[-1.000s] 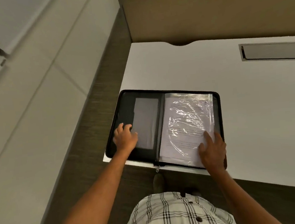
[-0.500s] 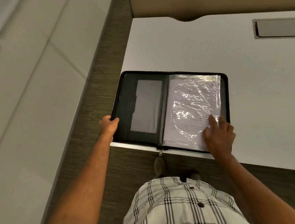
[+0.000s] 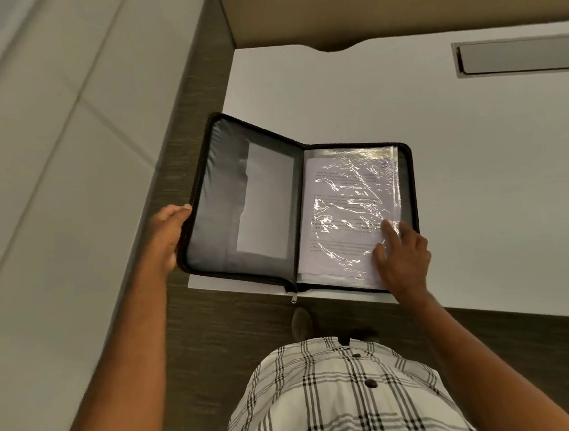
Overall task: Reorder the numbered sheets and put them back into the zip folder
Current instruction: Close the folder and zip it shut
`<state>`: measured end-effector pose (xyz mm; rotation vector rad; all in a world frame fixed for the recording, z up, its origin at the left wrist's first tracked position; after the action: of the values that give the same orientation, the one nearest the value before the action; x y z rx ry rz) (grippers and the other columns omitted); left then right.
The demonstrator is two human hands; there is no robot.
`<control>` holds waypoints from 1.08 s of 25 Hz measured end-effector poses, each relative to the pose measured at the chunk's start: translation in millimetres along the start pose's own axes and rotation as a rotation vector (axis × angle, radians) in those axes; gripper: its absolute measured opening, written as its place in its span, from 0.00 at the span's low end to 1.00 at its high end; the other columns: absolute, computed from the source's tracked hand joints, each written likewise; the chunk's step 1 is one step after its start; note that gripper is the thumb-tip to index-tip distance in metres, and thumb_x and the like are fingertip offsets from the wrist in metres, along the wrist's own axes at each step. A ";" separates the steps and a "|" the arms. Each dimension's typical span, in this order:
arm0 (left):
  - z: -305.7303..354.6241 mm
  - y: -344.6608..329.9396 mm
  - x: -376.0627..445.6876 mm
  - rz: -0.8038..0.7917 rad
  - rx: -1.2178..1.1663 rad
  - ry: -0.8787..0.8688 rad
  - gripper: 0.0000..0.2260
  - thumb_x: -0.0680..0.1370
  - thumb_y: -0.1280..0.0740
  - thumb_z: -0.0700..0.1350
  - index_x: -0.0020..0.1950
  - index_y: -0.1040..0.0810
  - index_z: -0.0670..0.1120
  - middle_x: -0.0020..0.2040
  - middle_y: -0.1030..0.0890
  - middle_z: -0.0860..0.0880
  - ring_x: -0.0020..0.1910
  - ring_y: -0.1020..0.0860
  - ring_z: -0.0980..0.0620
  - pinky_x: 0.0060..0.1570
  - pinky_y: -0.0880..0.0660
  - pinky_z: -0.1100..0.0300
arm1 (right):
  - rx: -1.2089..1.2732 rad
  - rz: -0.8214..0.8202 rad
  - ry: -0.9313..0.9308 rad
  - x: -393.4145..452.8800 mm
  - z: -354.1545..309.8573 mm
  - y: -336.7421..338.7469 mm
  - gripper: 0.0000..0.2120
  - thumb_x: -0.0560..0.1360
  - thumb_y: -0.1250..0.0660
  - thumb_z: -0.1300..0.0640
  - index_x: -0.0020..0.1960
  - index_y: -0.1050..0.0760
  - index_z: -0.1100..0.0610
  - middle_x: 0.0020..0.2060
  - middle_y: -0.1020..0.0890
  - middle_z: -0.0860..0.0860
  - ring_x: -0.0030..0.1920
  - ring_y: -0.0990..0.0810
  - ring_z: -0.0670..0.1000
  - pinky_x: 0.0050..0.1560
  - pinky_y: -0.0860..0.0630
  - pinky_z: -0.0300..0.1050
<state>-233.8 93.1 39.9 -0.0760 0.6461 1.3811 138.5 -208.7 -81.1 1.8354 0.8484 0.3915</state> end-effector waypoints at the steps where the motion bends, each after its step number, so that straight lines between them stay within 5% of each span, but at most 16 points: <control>1: 9.1 -5.5 -10.9 -0.084 -0.069 0.012 0.08 0.81 0.31 0.48 0.43 0.20 0.48 0.40 0.18 0.49 0.40 0.21 0.51 0.44 0.25 0.54 | 0.008 -0.002 0.003 -0.2 0.7 0.5 0.26 0.81 0.34 0.49 0.78 0.34 0.50 0.74 0.32 0.58 0.70 0.32 0.65 0.63 0.27 0.66; 9: 75.0 -103.5 -95.1 -0.563 -0.160 -0.121 0.08 0.77 0.29 0.48 0.54 0.20 0.47 0.49 0.17 0.48 0.45 0.19 0.53 0.40 0.21 0.58 | 0.178 -0.108 -0.056 6.0 12.5 8.6 0.26 0.80 0.30 0.53 0.78 0.29 0.49 0.75 0.31 0.57 0.73 0.33 0.65 0.70 0.32 0.61; 13: 78.8 -175.1 -122.6 -0.632 0.006 -0.205 0.23 0.76 0.28 0.56 0.69 0.26 0.53 0.66 0.22 0.51 0.63 0.21 0.54 0.55 0.21 0.53 | 0.345 -0.136 -0.066 15.2 24.9 13.2 0.19 0.82 0.32 0.57 0.73 0.22 0.54 0.73 0.25 0.56 0.73 0.28 0.61 0.71 0.35 0.48; 17: 68.0 -241.2 -144.7 -0.625 0.145 -0.277 0.21 0.80 0.33 0.59 0.72 0.29 0.55 0.67 0.25 0.55 0.66 0.26 0.57 0.63 0.29 0.56 | 0.895 -0.237 -0.271 8.2 23.7 46.8 0.13 0.87 0.40 0.49 0.62 0.19 0.52 0.56 0.17 0.46 0.59 0.18 0.49 0.57 0.26 0.40; 21: 20.7 -280.0 -129.9 -0.583 0.550 -0.336 0.31 0.80 0.33 0.61 0.79 0.34 0.51 0.77 0.32 0.49 0.74 0.32 0.49 0.74 0.32 0.49 | 1.246 -0.332 -0.459 10.5 47.1 54.3 0.26 0.86 0.49 0.37 0.70 0.22 0.52 0.64 0.17 0.50 0.68 0.22 0.53 0.71 0.28 0.55; 23: -8.7 -285.9 -118.3 -0.553 0.864 -0.375 0.32 0.80 0.34 0.61 0.81 0.38 0.51 0.81 0.40 0.47 0.79 0.39 0.44 0.76 0.37 0.45 | 1.301 -0.329 -0.477 11.3 51.4 58.0 0.24 0.86 0.47 0.38 0.69 0.23 0.51 0.64 0.17 0.52 0.66 0.20 0.55 0.70 0.25 0.57; 25: -33.7 -287.4 -112.2 -0.521 1.093 -0.427 0.35 0.79 0.33 0.62 0.82 0.41 0.52 0.84 0.46 0.48 0.81 0.45 0.42 0.76 0.39 0.41 | 1.195 -0.315 -0.470 8.3 50.2 58.6 0.18 0.86 0.42 0.41 0.70 0.25 0.48 0.67 0.19 0.51 0.66 0.20 0.56 0.66 0.23 0.55; 27: -55.7 -289.6 -111.8 -0.502 1.223 -0.491 0.38 0.79 0.33 0.62 0.83 0.47 0.54 0.84 0.52 0.49 0.82 0.51 0.42 0.77 0.43 0.39 | 1.007 -0.241 -0.395 4.2 51.4 56.2 0.24 0.84 0.35 0.46 0.78 0.33 0.49 0.74 0.27 0.51 0.70 0.25 0.55 0.68 0.25 0.54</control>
<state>7.4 -91.2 -45.6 0.9804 0.8719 0.3302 193.8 -252.6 -52.3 2.5346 1.0564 -0.6655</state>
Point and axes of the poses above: each hand's wrist, its own x-axis towards the middle knuckle, its own y-axis out of the back of the hand, z = x × y, the point moved 7 cm from there along x, towards the middle knuckle
